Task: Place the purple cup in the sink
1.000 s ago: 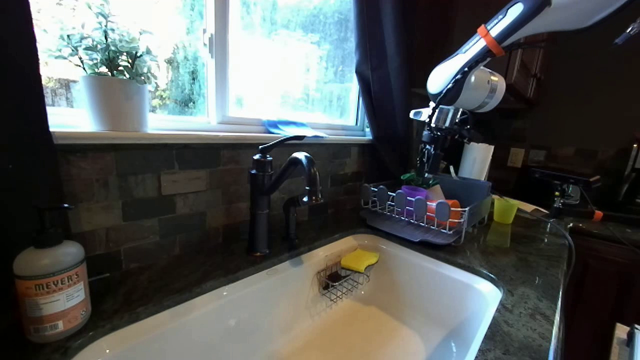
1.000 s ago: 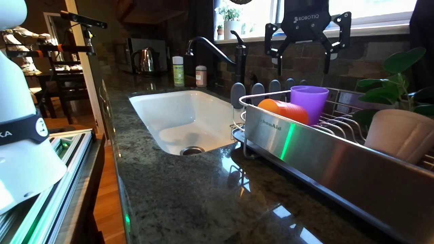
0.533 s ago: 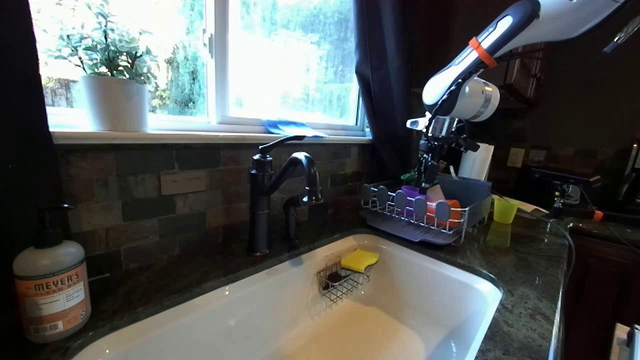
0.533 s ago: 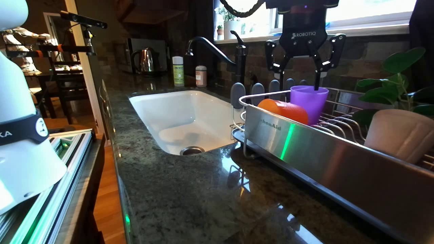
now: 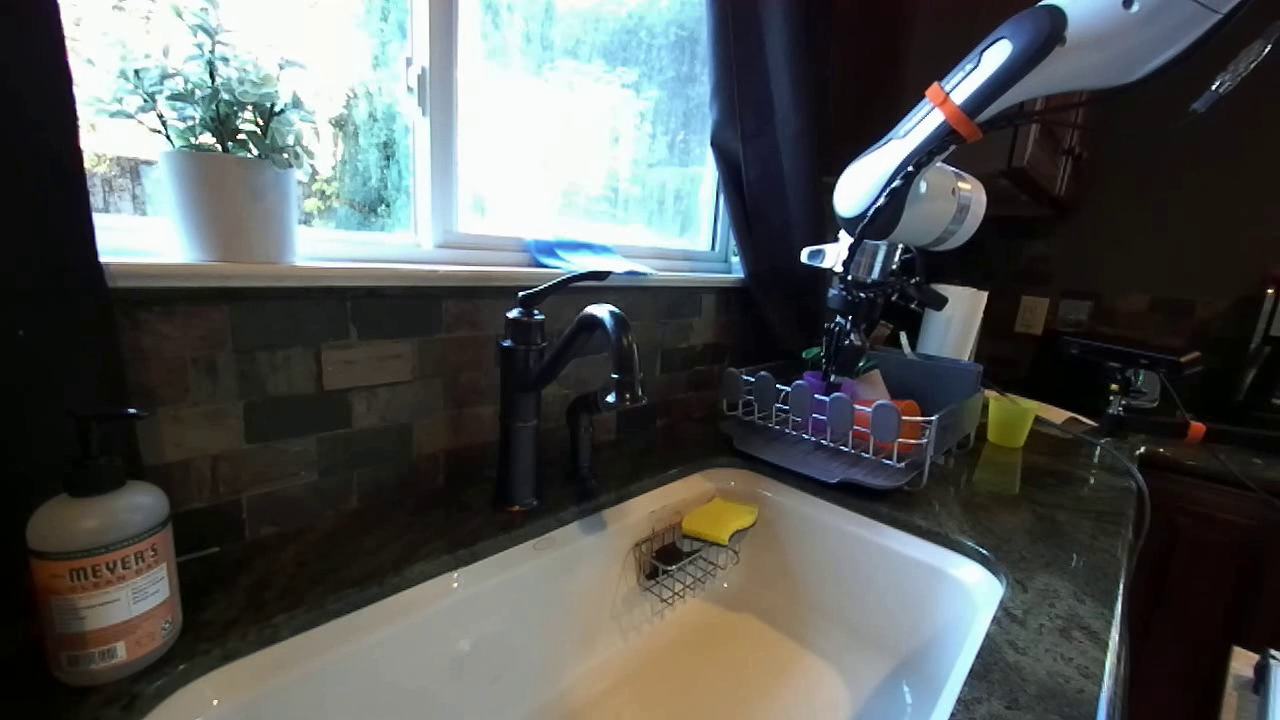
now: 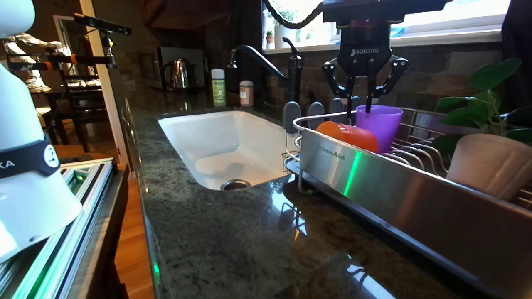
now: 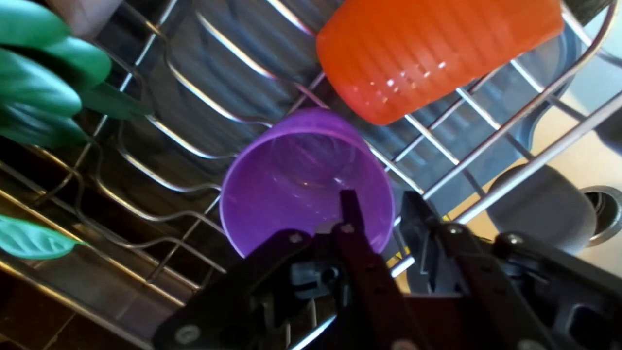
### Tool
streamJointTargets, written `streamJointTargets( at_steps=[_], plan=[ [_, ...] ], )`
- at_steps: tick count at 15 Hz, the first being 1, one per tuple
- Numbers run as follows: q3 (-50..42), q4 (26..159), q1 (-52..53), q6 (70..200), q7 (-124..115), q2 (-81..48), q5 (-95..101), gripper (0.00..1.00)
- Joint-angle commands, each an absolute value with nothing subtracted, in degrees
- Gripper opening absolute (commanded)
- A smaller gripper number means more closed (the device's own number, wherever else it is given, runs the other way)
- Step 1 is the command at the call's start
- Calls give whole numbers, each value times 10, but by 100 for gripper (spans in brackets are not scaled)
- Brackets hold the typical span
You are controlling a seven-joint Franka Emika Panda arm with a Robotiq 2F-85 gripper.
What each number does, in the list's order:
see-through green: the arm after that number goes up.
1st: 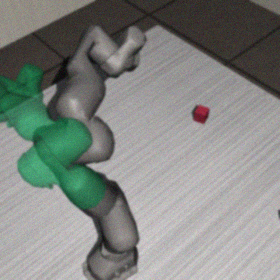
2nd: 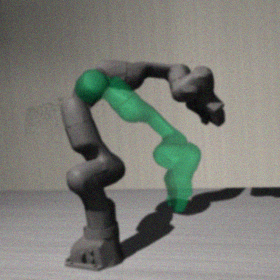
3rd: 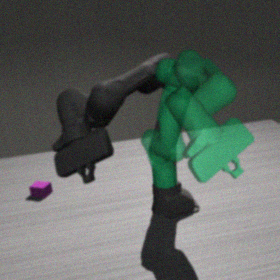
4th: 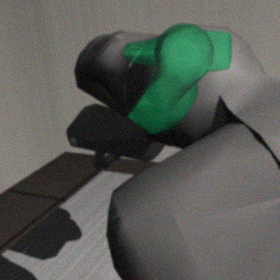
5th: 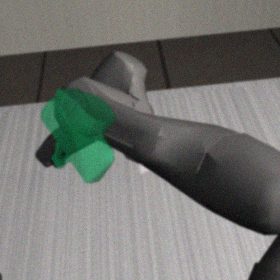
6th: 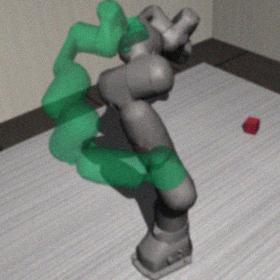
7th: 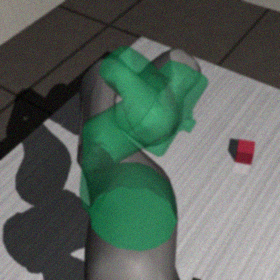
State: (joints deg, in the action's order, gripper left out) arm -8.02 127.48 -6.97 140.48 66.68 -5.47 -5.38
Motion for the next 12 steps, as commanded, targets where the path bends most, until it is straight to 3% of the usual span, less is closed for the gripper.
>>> streamJointTargets(
  at_steps=[1,12],
  plan=[
    [-70,1274,-81,1421,679,-64,-58,0],
    [-28,1301,-27,1411,561,44,172,1]
  ],
)
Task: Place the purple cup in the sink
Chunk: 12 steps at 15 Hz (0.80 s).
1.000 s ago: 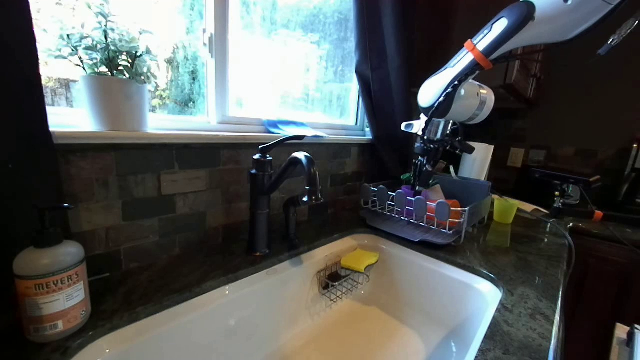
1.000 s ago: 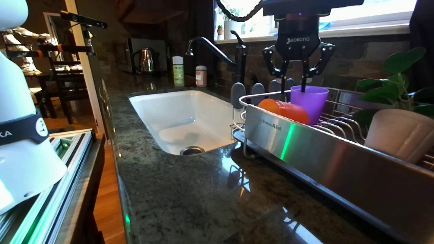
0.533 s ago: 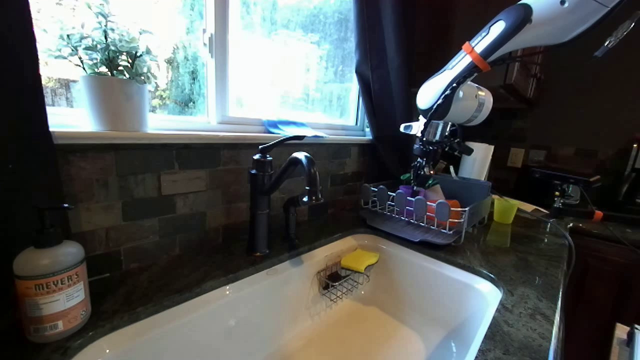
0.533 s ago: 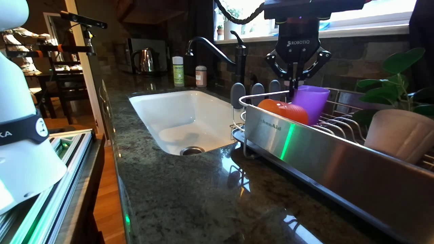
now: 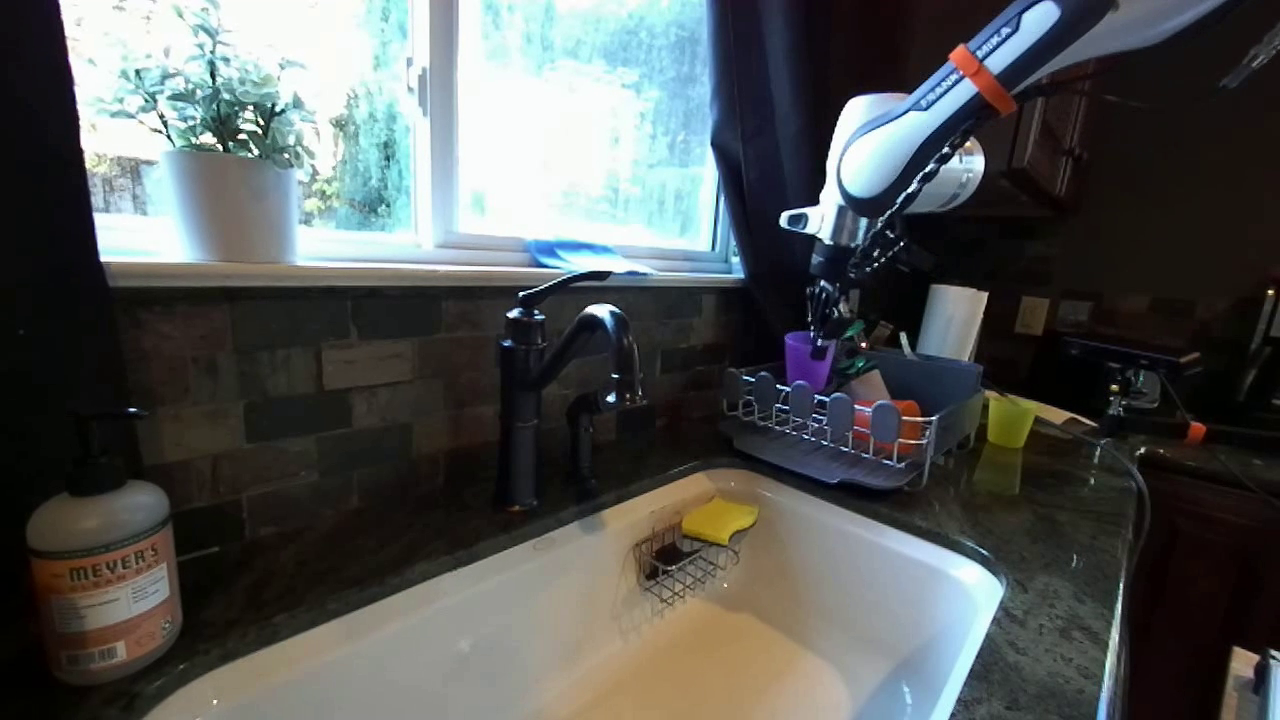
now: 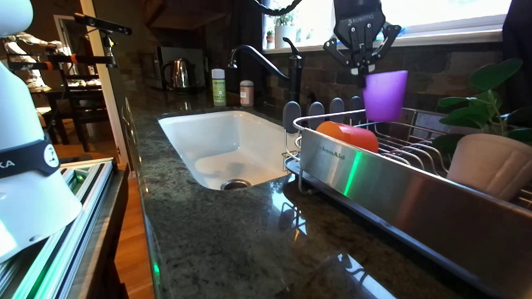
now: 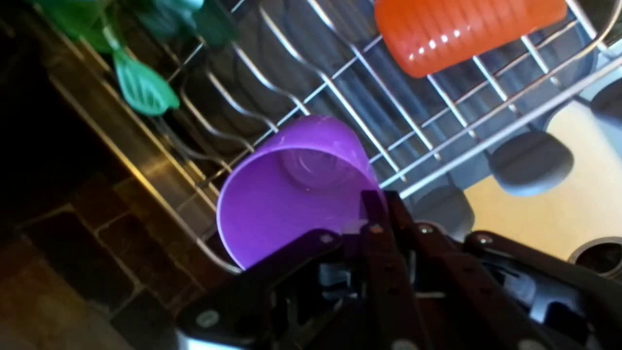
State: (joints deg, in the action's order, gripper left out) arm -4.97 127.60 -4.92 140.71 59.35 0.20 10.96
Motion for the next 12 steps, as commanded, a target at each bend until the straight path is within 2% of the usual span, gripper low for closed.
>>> streamJointTargets(
  at_steps=[1,4,11,12],
  plan=[
    [-14,1306,-16,1414,558,49,186,1],
    [20,1320,23,1434,593,50,159,1],
    [60,1368,100,1434,812,27,-145,1],
    [62,1350,90,1438,744,24,-79,1]
  ],
)
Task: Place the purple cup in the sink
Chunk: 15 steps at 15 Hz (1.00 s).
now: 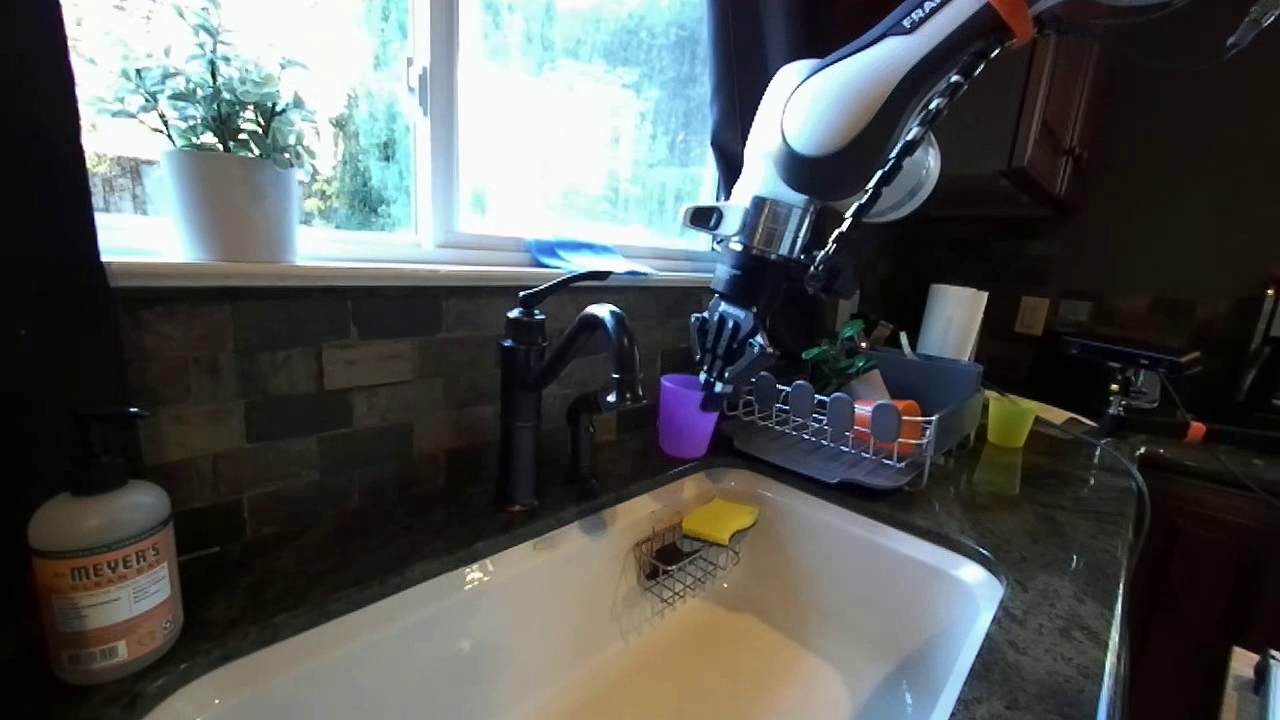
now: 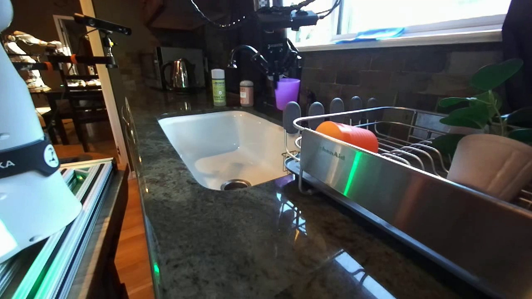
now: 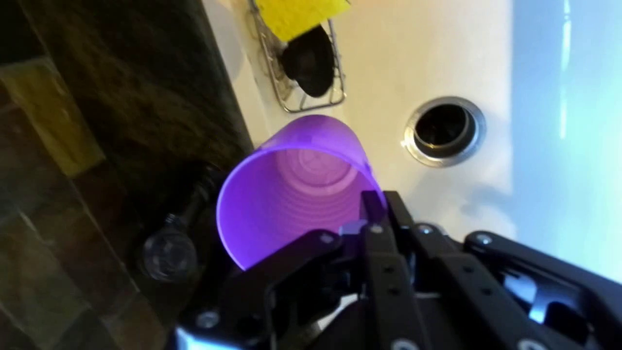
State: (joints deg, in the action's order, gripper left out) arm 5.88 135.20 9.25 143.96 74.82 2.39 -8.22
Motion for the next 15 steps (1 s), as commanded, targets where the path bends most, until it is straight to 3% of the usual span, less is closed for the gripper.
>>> streamJointTargets(
  at_steps=[1,8,15],
  plan=[
    [64,1354,92,1438,755,22,-90,4],
    [66,1356,90,1444,738,20,-77,1],
    [104,1478,115,1506,629,20,-39,1]
  ],
)
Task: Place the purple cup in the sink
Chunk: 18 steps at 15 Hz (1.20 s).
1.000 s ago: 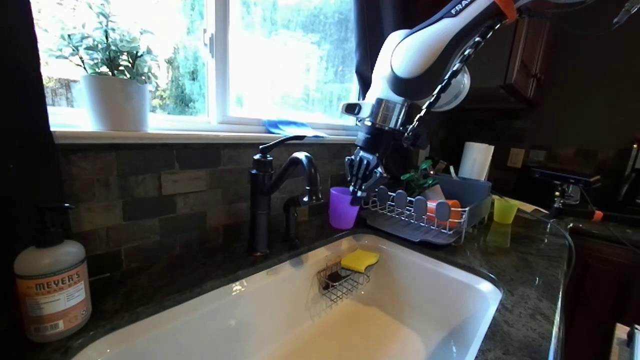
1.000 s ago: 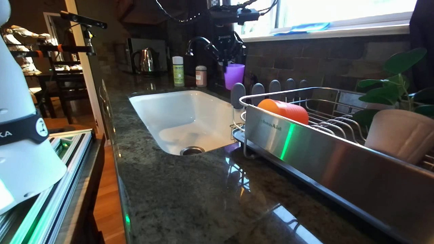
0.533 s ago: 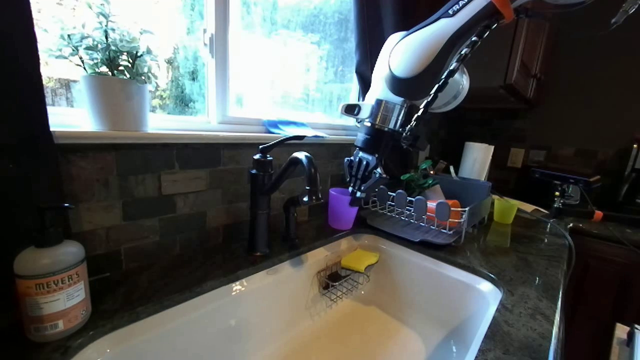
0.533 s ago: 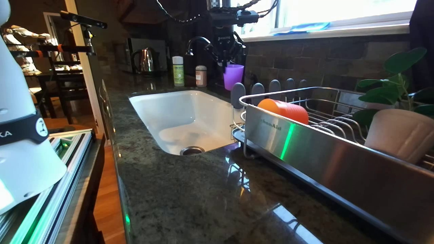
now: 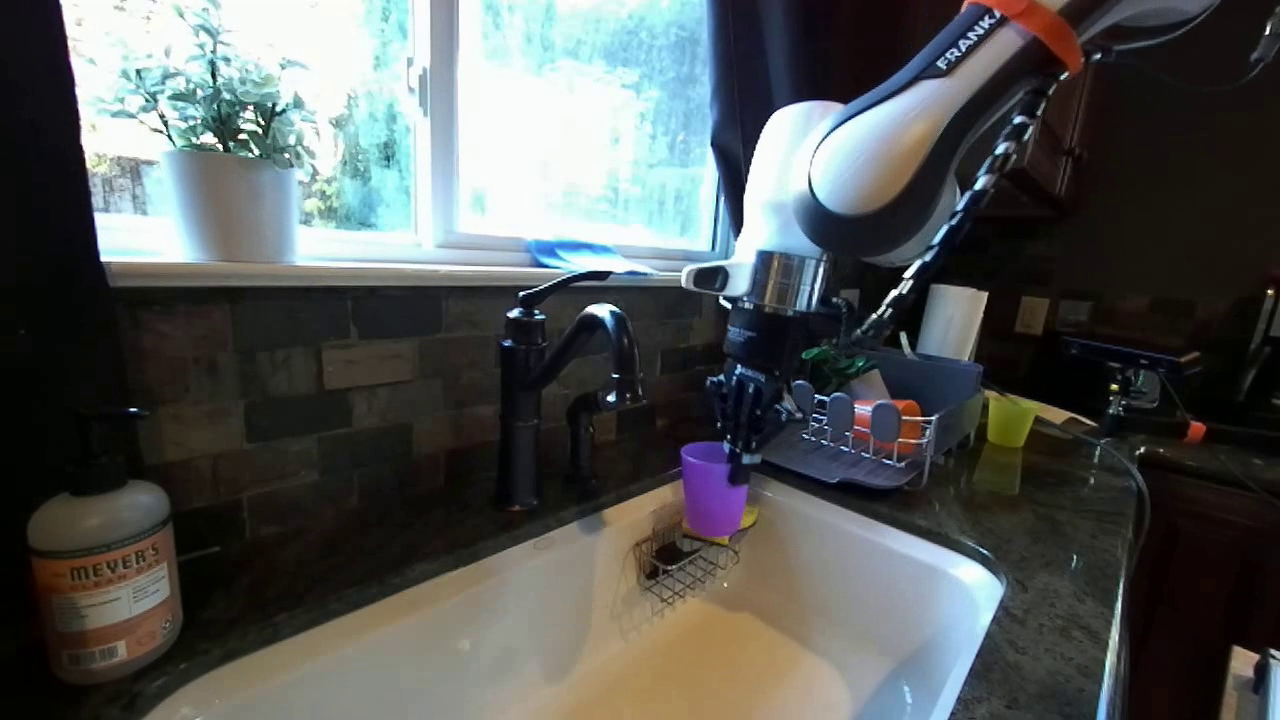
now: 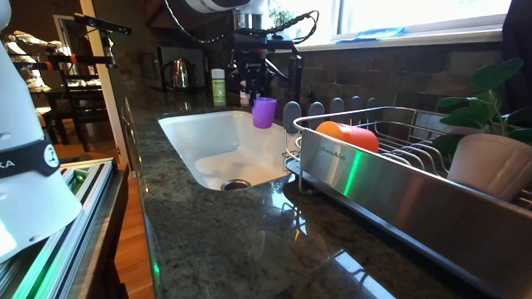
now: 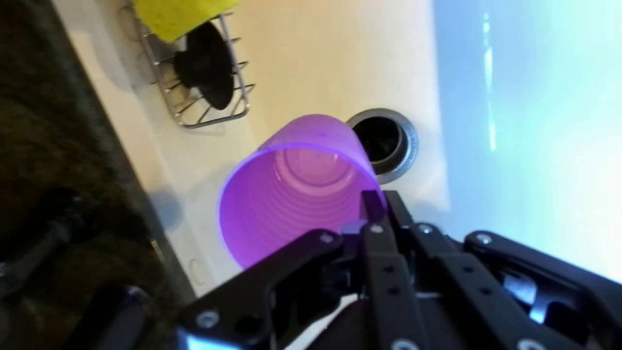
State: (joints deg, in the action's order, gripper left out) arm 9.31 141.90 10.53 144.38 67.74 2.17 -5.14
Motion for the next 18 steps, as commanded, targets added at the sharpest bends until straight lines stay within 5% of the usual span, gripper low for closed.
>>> streamJointTargets(
  at_steps=[1,6,18],
  plan=[
    [106,1484,117,1531,625,9,-44,1],
    [92,1487,99,1632,477,-49,90,1],
    [126,1462,78,1680,459,-150,39,1]
  ],
)
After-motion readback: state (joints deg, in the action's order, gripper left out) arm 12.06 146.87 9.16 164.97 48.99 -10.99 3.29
